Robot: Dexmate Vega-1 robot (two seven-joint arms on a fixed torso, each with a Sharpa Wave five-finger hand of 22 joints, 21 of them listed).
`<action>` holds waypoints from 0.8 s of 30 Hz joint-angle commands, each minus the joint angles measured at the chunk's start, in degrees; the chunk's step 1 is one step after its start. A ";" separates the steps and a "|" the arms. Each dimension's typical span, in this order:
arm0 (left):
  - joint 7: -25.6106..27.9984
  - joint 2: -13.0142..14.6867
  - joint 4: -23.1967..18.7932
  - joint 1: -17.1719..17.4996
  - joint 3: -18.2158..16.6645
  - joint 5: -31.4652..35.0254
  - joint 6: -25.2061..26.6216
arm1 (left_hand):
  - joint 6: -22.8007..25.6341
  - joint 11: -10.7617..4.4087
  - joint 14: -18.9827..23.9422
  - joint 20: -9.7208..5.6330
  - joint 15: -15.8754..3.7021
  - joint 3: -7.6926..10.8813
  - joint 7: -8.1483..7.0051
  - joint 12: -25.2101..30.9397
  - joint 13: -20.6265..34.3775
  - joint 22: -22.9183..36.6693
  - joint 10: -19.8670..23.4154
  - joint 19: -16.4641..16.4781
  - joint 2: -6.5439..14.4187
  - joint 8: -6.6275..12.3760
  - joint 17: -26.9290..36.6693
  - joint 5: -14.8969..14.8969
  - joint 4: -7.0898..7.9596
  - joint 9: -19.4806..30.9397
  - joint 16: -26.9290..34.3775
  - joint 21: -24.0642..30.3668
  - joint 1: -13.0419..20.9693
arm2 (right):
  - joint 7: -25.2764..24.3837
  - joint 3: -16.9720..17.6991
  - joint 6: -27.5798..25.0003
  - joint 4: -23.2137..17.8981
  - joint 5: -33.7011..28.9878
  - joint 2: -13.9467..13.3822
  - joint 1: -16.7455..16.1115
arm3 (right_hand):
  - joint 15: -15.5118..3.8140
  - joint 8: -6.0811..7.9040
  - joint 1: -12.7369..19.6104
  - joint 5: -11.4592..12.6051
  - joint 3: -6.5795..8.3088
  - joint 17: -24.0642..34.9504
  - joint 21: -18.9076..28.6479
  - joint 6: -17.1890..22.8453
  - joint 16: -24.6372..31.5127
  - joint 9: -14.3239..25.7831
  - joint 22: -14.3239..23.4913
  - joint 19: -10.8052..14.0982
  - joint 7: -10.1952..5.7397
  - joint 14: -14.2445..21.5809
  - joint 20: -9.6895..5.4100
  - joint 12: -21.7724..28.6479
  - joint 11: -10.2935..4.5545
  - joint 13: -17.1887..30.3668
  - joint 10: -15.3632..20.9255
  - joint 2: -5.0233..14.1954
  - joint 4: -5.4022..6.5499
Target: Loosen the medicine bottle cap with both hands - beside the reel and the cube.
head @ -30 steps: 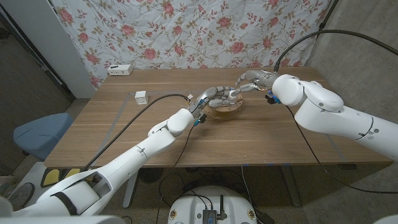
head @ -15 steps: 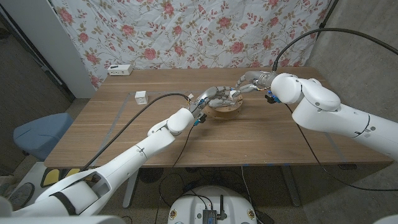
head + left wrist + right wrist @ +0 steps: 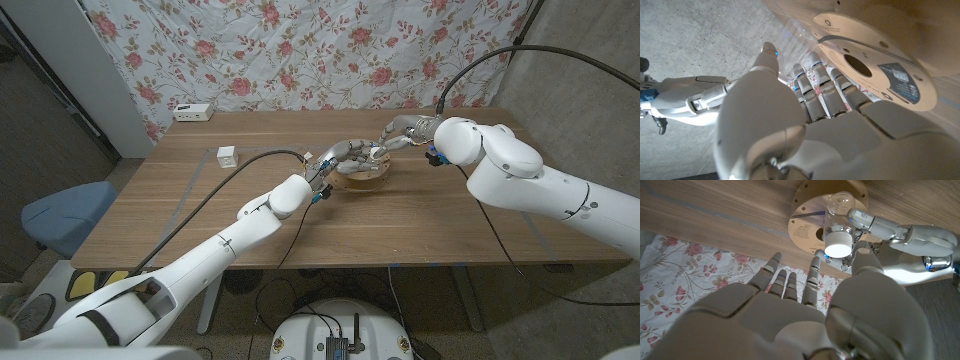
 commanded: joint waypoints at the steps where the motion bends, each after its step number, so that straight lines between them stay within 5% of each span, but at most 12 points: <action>1: 0.25 0.04 -0.30 0.16 0.03 0.29 0.17 | 0.29 -0.09 0.56 -0.98 -5.87 0.41 -0.13 0.45 0.20 0.14 0.42 -0.34 0.39 -0.30 0.17 0.14 0.01 0.14 -0.10 -0.06 0.01 | 0.58 0.14 -0.01 0.32 -1.00 0.54 -0.67 | -0.02 0.46 0.60 -0.11 0.55 0.24 0.14 0.99 0.18 0.26 0.12 0.62 0.00 0.65 -0.08 0.22 0.05 0.14 0.32 -0.09 0.21; 24: 0.11 -0.07 0.06 0.16 0.06 0.21 -0.36 | 0.48 -0.17 0.71 -1.14 -5.80 0.77 -0.25 0.44 0.21 0.13 0.54 -0.31 0.42 -0.26 0.18 0.11 -0.01 0.14 -0.08 -0.01 -0.39 | -0.17 0.60 -0.37 0.28 -1.26 1.21 -1.78 | 0.09 2.33 1.37 -0.43 0.60 0.37 0.35 4.28 0.49 1.05 0.14 1.46 0.19 1.45 -0.29 0.51 0.32 0.16 1.52 -0.41 0.60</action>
